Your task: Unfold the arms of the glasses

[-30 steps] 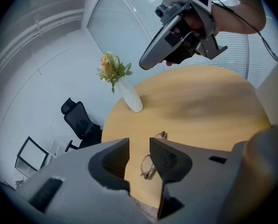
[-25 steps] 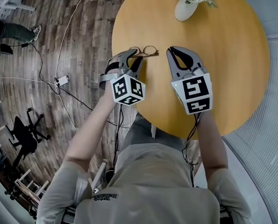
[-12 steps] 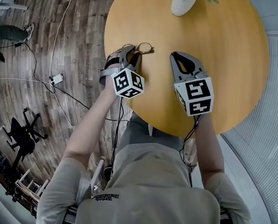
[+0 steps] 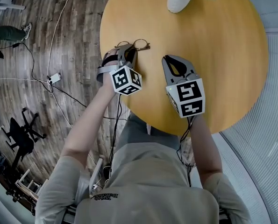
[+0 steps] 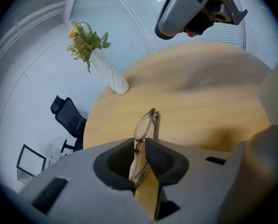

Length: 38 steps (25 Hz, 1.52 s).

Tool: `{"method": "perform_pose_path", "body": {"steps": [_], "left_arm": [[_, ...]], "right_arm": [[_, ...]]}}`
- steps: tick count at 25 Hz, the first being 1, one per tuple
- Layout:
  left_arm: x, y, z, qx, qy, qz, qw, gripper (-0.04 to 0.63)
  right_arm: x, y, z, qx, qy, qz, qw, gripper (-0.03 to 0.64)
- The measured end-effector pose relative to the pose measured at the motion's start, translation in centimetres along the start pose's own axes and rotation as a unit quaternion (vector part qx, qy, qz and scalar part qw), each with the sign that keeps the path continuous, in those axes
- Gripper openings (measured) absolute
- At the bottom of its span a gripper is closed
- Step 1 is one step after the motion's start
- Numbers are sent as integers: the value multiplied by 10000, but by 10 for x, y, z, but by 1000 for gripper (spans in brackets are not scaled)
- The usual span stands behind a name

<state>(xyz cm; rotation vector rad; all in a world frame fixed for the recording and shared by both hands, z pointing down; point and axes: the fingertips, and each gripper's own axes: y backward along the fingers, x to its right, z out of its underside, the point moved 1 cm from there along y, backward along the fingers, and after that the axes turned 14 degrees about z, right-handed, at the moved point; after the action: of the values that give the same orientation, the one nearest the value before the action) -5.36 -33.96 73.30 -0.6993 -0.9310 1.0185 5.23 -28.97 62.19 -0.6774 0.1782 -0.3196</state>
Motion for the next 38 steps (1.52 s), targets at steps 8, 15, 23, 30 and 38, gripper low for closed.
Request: {"method": "perform_pose_path", "body": {"steps": [8,15,23,30,38], "left_arm": [[-5,-2,-2,-92,-175,-110,9997,66],[-13,19,-16,202,94,-132,9997,40],[-42,85,-56,1173,880,-487,9880,40],[-69,169,-89,1996,1320,-961,9662,40],[-79,286,-118,2846,1594,-1381,9352,40]], "right_arm": [[0,4,13,-93,-55,-45,9999,35],[5,19,6,-15,-61,17,10000,35],[17,50,-25,399,-91,165,9990,35],[40,92,-67,954,-215,454,9942,35],[53,185,-141,2017,-174,787,9761,35]]}}
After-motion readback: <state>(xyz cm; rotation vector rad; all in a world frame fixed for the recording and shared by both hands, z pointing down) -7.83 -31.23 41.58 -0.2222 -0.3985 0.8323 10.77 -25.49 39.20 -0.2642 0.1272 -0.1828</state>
